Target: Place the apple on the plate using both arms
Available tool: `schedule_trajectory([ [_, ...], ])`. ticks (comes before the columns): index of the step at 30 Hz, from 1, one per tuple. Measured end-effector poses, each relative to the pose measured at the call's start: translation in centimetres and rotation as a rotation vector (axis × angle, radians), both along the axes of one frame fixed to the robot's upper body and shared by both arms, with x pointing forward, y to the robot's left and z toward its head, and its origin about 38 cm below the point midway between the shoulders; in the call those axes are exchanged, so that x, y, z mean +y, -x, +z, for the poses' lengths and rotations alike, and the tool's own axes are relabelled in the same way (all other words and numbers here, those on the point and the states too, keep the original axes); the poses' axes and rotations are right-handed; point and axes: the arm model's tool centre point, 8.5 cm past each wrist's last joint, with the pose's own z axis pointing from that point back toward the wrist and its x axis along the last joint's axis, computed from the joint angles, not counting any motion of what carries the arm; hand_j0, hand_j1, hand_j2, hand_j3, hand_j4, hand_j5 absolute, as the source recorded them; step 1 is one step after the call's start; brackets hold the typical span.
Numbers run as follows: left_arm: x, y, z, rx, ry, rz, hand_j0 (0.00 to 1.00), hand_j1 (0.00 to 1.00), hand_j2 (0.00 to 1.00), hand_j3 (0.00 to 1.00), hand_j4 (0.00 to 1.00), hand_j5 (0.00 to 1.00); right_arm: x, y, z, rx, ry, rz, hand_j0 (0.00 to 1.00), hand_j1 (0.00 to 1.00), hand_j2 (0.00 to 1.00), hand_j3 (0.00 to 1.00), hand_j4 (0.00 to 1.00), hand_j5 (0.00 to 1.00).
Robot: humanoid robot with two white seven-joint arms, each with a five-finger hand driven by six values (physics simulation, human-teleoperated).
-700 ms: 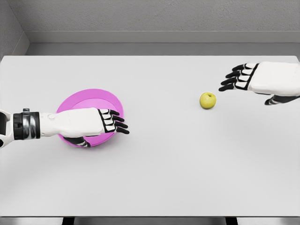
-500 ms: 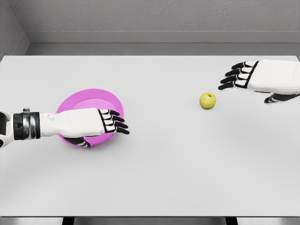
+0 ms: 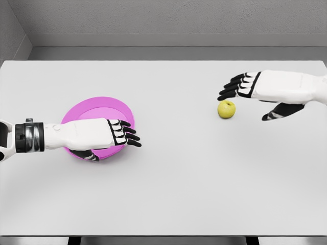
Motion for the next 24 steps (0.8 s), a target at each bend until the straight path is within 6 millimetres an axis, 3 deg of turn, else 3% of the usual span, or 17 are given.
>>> schedule_trajectory([
  [8, 0.0, 0.0, 0.0, 0.000, 0.000, 0.000, 1.00, 1.00, 1.00, 1.00, 1.00, 1.00, -1.6, -3.7, -1.6, 0.064, -0.070, -0.128, 1.00, 1.00, 1.00, 1.00, 1.00, 1.00],
  [17, -0.1, 0.1, -0.2, 0.006, -0.003, -0.006, 1.00, 1.00, 1.00, 1.00, 1.00, 1.00, -0.7, -6.0, -7.0, 0.200, -0.055, -0.183, 1.00, 1.00, 1.00, 1.00, 1.00, 1.00],
  [24, -0.2, 0.1, -0.2, 0.007, -0.004, -0.007, 1.00, 1.00, 1.00, 1.00, 1.00, 1.00, -0.6, -7.8, -9.0, 0.240, -0.045, -0.230, 1.00, 1.00, 1.00, 1.00, 1.00, 1.00],
])
